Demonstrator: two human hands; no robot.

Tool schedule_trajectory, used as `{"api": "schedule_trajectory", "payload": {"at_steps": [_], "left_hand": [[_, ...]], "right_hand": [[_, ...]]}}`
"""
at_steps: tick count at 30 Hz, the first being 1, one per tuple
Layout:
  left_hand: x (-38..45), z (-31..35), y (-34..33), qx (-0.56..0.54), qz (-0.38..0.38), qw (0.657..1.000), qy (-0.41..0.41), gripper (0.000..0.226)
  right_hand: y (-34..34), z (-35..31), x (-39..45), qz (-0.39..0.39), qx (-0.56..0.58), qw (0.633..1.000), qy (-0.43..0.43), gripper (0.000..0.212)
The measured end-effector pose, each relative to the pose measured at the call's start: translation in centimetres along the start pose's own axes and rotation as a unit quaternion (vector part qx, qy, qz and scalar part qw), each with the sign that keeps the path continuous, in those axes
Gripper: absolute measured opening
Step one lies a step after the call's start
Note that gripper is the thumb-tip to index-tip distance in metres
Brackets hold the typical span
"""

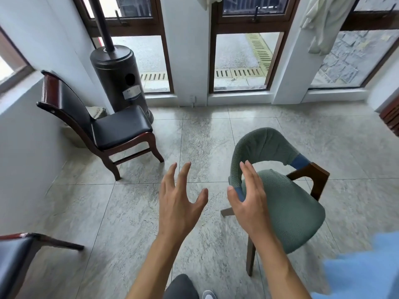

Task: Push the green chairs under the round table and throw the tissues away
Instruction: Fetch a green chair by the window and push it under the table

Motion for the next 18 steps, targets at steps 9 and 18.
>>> {"api": "schedule_trajectory", "payload": {"at_steps": [9,18], "left_hand": [[13.2,-4.1,1.1,0.01,-0.006,1.0,0.001,0.075],[29.2,-7.2,4.3,0.008,-0.044,0.999,-0.025,0.075]], "right_hand": [[-2.6,0.7,13.3,-0.002,-0.004,1.0,-0.016,0.069],[-4.5,-0.3,27.8,0.033,-0.01,0.998,-0.046,0.066]]}}
Point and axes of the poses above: each hand's wrist, its own x-axis towards the middle knuckle, its own y-axis out of the back of the hand, z = x × y, the point moved 5 cm from there along x, towards the middle knuckle, and after that the axes turned 14 degrees about -z, right-handed, at the moved point
